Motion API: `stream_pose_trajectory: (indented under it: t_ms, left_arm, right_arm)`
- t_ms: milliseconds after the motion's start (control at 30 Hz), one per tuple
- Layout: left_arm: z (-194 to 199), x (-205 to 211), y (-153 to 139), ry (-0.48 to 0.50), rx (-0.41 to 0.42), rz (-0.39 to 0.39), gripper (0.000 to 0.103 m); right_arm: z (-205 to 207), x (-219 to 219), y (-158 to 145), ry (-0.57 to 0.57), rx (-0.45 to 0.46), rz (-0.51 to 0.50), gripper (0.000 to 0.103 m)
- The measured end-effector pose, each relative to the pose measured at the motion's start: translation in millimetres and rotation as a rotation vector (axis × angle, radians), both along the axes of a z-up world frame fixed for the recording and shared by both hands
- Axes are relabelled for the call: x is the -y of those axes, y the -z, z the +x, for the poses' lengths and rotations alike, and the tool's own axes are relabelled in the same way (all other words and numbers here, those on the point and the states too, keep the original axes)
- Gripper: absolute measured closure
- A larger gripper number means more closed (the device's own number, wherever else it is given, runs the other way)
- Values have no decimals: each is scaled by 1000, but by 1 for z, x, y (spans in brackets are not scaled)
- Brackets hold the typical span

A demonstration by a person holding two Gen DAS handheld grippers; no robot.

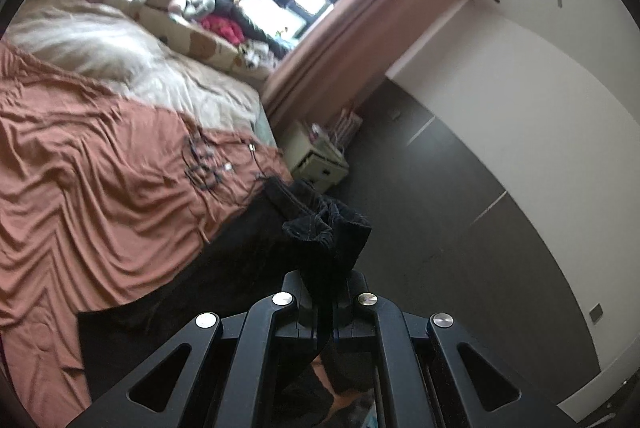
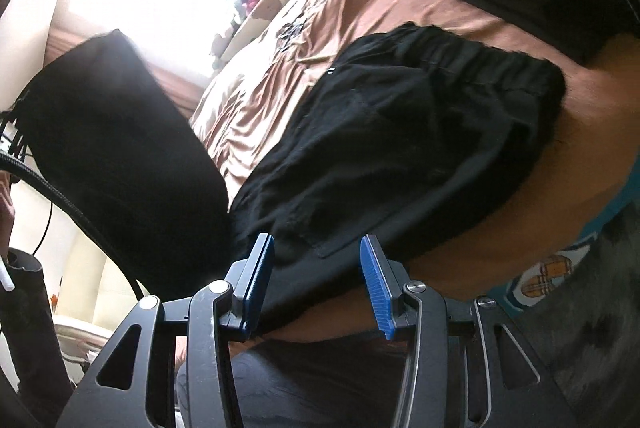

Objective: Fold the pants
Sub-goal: 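Lower the held pants with the left gripper and open it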

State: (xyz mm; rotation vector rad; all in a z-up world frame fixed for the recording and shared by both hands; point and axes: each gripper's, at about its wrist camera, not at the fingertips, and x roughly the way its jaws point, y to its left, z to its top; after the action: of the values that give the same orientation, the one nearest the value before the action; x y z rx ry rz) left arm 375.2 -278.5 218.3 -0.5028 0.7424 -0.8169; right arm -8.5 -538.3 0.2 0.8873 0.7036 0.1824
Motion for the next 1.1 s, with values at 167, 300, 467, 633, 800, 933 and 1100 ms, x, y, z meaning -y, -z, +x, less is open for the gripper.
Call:
stream_pose_trajectory:
  t_ms: [167, 300, 467, 633, 800, 933, 1100]
  left_arm:
    - [8, 44, 30, 61, -54, 17, 100]
    - [11, 71, 50, 96, -95, 29, 100]
    - [21, 74, 53, 36, -93, 14, 99]
    - [34, 62, 72, -49, -127, 3, 99]
    - [29, 69, 131, -29, -219, 55, 99]
    - [13, 75, 179, 20, -294, 90, 99]
    - [-14, 91, 214, 112, -336, 116, 99]
  right_arm:
    - [-11, 14, 10, 36, -25, 17, 60]
    - [-21, 21, 17, 58, -47, 29, 60]
    - [-29, 26, 22, 82, -71, 43, 60]
    - [-33, 27, 26, 88, -87, 52, 60]
    - [-34, 24, 23, 86, -95, 55, 60]
    - [-36, 27, 22, 83, -96, 47, 60]
    - [-37, 25, 24, 86, -100, 43, 60]
